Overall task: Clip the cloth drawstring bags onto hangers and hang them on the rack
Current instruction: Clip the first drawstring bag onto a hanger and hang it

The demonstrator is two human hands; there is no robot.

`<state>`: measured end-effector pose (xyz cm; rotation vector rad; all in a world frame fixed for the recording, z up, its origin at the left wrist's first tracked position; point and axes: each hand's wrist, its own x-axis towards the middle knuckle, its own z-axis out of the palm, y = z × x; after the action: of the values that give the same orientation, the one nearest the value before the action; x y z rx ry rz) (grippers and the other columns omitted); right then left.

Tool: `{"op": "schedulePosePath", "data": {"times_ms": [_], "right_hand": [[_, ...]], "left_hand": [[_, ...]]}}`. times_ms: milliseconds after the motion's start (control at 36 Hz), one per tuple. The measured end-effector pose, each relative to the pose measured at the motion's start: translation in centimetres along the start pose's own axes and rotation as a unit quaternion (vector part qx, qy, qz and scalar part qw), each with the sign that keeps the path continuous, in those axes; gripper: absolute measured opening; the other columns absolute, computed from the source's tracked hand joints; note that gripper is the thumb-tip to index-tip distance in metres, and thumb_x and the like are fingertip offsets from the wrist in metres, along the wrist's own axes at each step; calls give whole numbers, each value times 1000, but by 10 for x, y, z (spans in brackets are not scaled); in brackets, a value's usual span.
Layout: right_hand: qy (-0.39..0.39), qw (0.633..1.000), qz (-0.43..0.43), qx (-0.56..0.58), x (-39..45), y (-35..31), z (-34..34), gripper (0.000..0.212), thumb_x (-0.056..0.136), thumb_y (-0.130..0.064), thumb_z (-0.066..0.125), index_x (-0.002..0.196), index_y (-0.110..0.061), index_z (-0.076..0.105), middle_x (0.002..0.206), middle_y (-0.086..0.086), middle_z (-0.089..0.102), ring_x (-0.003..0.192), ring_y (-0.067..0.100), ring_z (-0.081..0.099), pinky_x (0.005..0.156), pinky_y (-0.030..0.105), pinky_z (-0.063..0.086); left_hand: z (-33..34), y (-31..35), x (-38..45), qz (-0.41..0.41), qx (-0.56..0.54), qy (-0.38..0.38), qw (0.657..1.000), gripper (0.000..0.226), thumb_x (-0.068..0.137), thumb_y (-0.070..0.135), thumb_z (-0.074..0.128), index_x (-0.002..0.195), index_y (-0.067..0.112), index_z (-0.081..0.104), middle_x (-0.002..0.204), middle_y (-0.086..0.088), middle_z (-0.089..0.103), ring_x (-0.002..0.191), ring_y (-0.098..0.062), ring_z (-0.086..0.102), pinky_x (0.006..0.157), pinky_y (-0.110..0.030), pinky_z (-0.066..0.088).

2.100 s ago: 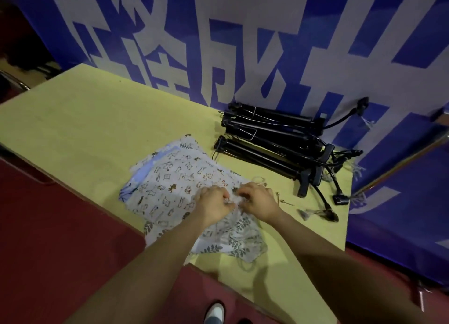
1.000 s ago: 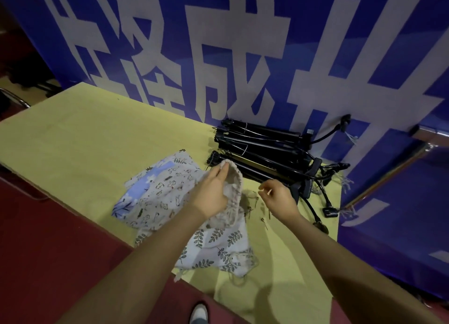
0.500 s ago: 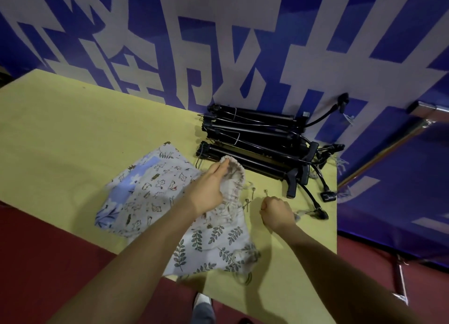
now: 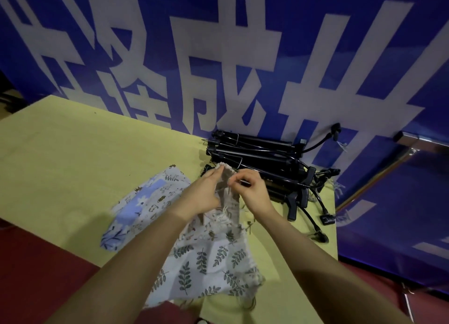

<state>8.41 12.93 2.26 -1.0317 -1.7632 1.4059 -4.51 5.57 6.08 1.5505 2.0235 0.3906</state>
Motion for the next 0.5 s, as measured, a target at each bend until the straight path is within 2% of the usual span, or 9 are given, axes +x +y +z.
{"op": "schedulePosePath", "data": {"times_ms": [56, 111, 139, 194, 250, 306, 361, 444, 500], "right_hand": [[-25, 998, -4, -54, 2, 0, 6, 16, 81, -11, 71, 74, -24, 66, 113, 5, 46, 106, 13, 44, 86, 8, 38], [-21, 991, -15, -129, 5, 4, 13, 12, 81, -18, 72, 75, -26, 66, 115, 0, 40, 113, 14, 35, 99, 23, 31], [-14, 987, -18, -158, 5, 4, 15, 5, 82, -20, 72, 80, -23, 68, 116, -2, 38, 113, 12, 31, 100, 26, 26], [-11, 979, -37, -200, 8, 4, 21, 10, 83, -22, 70, 92, -18, 70, 117, -2, 36, 109, 9, 26, 98, 27, 23], [-35, 974, -60, -214, 10, 2, 23, 17, 84, -19, 69, 101, -18, 68, 119, 0, 37, 110, 11, 29, 100, 28, 28], [-61, 974, -79, -205, 13, 1, 23, 22, 85, -8, 65, 106, -15, 65, 115, 0, 38, 110, 13, 39, 97, 20, 36], [-77, 975, -75, -196, 15, 0, 22, 30, 84, 5, 56, 108, -12, 60, 112, 1, 43, 101, 8, 48, 86, 8, 37], [-88, 968, -72, -223, 21, -1, 19, 36, 80, 10, 46, 108, -11, 54, 107, 3, 51, 96, 12, 50, 78, 17, 38], [-94, 962, -83, -242, 27, -1, 17, 36, 78, 9, 46, 107, -11, 54, 102, 1, 48, 94, 11, 47, 78, 16, 35]], "left_hand": [[-10, 0, 1, 3, -1, 8, 1000, 89, 83, 1, 54, 152, 24, 4, 159, 5, 11, 137, -21, 34, 99, -36, 46], [-18, -1, 0, 3, 1, 15, 1000, 89, 82, 1, 56, 152, 24, 5, 158, 4, 14, 136, -22, 35, 98, -35, 46], [-21, -2, 0, 3, 4, 18, 1000, 89, 82, 1, 57, 152, 23, 5, 158, 3, 15, 136, -22, 35, 98, -35, 45], [-27, -4, -1, 2, 3, 24, 1000, 89, 82, 1, 57, 152, 22, 6, 158, 2, 16, 137, -22, 34, 99, -35, 44], [-30, -7, -1, -3, -8, 28, 1000, 90, 82, 1, 58, 152, 22, 6, 157, 1, 18, 137, -22, 34, 100, -36, 44], [-32, -10, 1, -13, -18, 32, 999, 88, 83, 1, 58, 152, 22, 6, 157, 1, 19, 137, -22, 34, 101, -39, 43], [-33, -15, 4, -21, -22, 47, 998, 86, 84, 1, 57, 151, 22, 9, 156, 1, 20, 138, -21, 33, 104, -39, 41], [-33, -18, 12, -30, -9, 72, 997, 79, 87, 5, 55, 151, 20, 12, 154, 0, 24, 134, -22, 37, 102, -38, 43], [-34, -18, 18, -39, 0, 85, 996, 78, 86, 2, 51, 151, 20, 13, 153, 0, 24, 133, -24, 39, 99, -40, 45]]}}
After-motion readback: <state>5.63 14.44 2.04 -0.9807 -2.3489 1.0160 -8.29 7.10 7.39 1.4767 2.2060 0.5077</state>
